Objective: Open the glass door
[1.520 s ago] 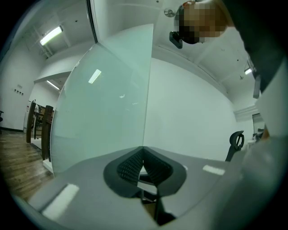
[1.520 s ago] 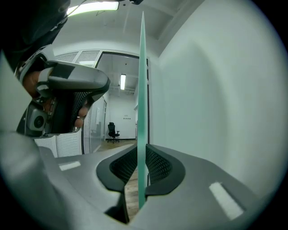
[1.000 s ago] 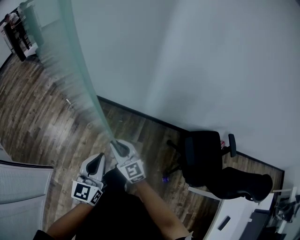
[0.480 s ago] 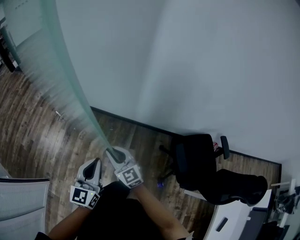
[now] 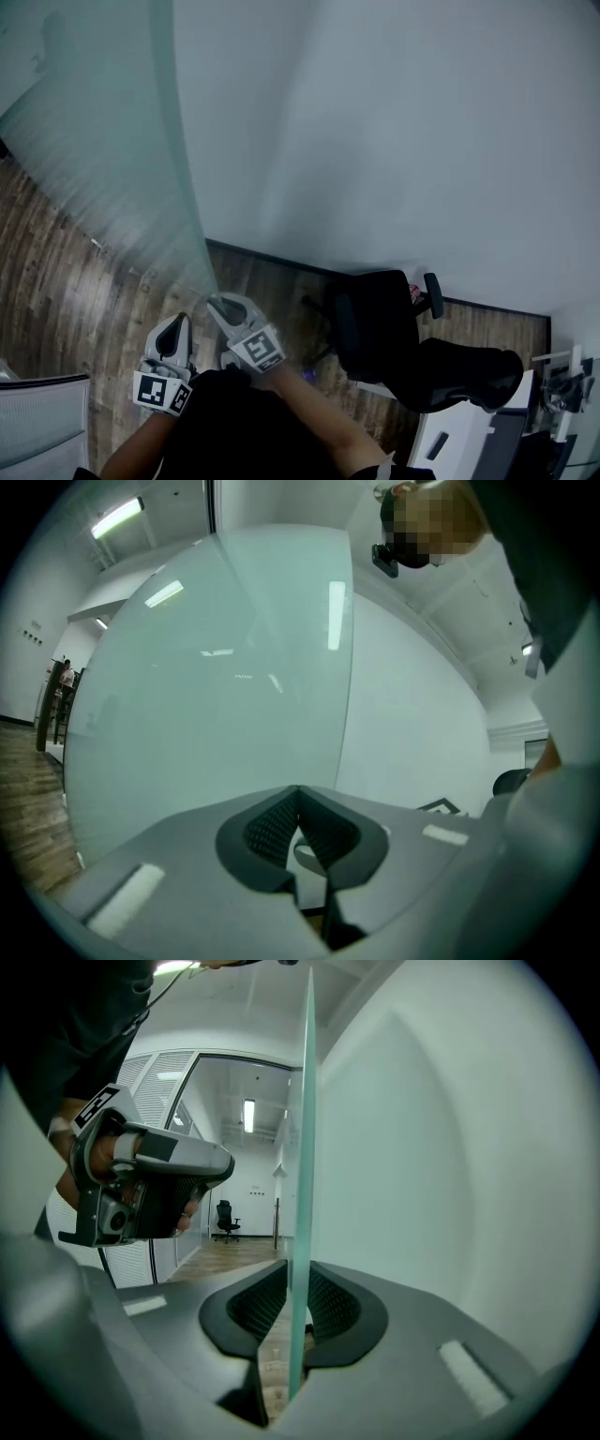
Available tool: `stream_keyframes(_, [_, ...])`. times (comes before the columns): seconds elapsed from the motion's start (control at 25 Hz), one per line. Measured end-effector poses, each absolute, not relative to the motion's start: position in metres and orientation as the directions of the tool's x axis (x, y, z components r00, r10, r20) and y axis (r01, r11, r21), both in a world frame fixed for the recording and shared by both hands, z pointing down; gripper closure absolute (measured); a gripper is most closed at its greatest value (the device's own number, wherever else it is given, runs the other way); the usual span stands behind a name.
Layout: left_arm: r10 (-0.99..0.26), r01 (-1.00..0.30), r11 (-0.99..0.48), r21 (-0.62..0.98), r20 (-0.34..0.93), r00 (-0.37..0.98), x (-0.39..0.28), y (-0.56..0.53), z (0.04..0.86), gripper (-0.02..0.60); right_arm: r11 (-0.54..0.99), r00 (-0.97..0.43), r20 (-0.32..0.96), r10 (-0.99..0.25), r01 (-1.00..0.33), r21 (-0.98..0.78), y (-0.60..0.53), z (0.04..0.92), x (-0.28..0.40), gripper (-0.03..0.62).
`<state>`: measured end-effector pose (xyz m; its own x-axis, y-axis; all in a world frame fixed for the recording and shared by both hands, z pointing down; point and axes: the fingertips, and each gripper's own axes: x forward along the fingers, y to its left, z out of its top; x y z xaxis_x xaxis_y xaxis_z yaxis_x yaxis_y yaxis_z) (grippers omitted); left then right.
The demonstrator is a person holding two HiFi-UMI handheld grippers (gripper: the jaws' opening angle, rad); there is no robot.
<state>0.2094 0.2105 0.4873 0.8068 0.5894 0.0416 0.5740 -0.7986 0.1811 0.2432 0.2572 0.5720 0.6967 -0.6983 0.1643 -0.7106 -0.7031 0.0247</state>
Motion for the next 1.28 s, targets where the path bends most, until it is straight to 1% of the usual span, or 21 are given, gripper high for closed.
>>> stream_keyframes(0.12, [0.59, 0.574, -0.797, 0.188, 0.041, 0.806, 0.216, 0.218, 0.493, 0.581, -0.703, 0.694, 0.164, -0.701, -0.712, 0.005, 0.267, 0.573, 0.251, 0.53])
stream_keyframes(0.36, [0.591, 0.56, -0.789, 0.252, 0.064, 0.804, 0.225, 0.225, 0.494, 0.581, -0.713, 0.707, 0.172, -0.686, -0.7, 0.039, 0.279, 0.569, 0.267, 0.526])
stream_keyframes(0.52, [0.591, 0.565, -0.794, 0.224, 0.07, 0.803, 0.231, 0.231, 0.493, 0.581, -0.716, 0.711, 0.181, -0.679, -0.697, 0.051, 0.283, 0.571, 0.277, 0.522])
stream_keyframes(0.68, [0.581, 0.554, -0.804, 0.216, 0.086, 0.809, 0.232, 0.235, 0.498, 0.581, -0.727, 0.728, 0.152, -0.668, -0.682, 0.071, 0.291, 0.567, 0.288, 0.516])
stream_keyframes(0.92, [0.552, 0.523, -0.827, 0.207, 0.121, 0.825, 0.242, 0.248, 0.501, 0.581, -0.701, 0.699, 0.136, -0.702, -0.712, 0.04, 0.302, 0.57, 0.302, 0.519])
stream_keyframes(1.08, [0.517, 0.487, -0.848, 0.209, 0.121, 0.848, 0.251, 0.257, 0.497, 0.581, -0.676, 0.671, 0.155, -0.725, -0.736, 0.024, 0.307, 0.57, 0.311, 0.522])
stream_keyframes(1.28, [0.475, 0.446, -0.873, 0.199, 0.131, 0.87, 0.269, 0.263, 0.499, 0.581, -0.633, 0.632, 0.146, -0.761, -0.773, 0.045, 0.313, 0.569, 0.325, 0.525])
